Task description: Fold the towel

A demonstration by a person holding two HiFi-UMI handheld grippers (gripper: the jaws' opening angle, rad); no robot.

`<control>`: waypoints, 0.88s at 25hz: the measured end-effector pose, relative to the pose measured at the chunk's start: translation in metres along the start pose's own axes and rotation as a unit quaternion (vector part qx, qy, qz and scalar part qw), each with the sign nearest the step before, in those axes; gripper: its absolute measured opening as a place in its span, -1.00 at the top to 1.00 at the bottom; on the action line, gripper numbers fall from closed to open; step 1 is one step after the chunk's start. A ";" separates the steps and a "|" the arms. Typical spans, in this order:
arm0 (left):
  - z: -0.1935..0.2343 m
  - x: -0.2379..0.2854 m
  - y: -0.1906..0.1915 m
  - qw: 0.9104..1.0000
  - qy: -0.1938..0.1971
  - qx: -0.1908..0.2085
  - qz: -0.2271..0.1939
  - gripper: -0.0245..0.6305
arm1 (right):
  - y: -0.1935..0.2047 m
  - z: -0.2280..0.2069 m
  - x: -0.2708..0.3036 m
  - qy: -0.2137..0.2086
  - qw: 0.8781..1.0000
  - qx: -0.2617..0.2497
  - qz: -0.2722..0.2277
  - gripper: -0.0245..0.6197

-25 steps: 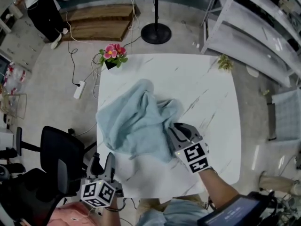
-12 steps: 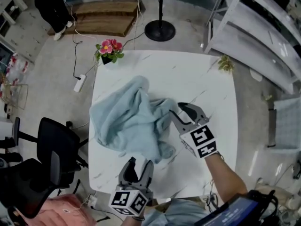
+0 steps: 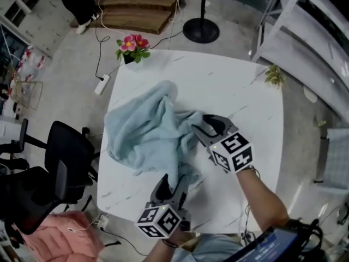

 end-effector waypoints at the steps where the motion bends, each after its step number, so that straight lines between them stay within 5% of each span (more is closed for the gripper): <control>1: 0.002 0.001 -0.001 1.000 -0.005 -0.005 -0.009 0.14 | 0.001 -0.001 0.003 -0.001 1.000 0.005 0.001 0.37; 4: 0.008 0.002 -0.003 1.000 -0.013 -0.003 -0.027 0.75 | 0.004 -0.002 0.007 0.008 1.000 0.000 0.000 0.74; 13: -0.022 -0.035 0.011 0.999 0.027 0.018 -0.029 0.80 | 0.003 0.006 -0.085 0.057 0.997 -0.011 -0.058 0.79; 22: -0.083 -0.102 0.059 0.993 0.117 0.021 -0.018 0.80 | 0.029 0.030 -0.228 0.116 0.987 -0.034 -0.105 0.78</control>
Point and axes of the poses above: the fingertips, and each gripper's own axes: x forward along the fingers, z to its left, y out of its underside, the point moved 10 cm from there along -x, backward along the fingers, and after that the axes turned 13 degrees about x, right-handed, at the moved point
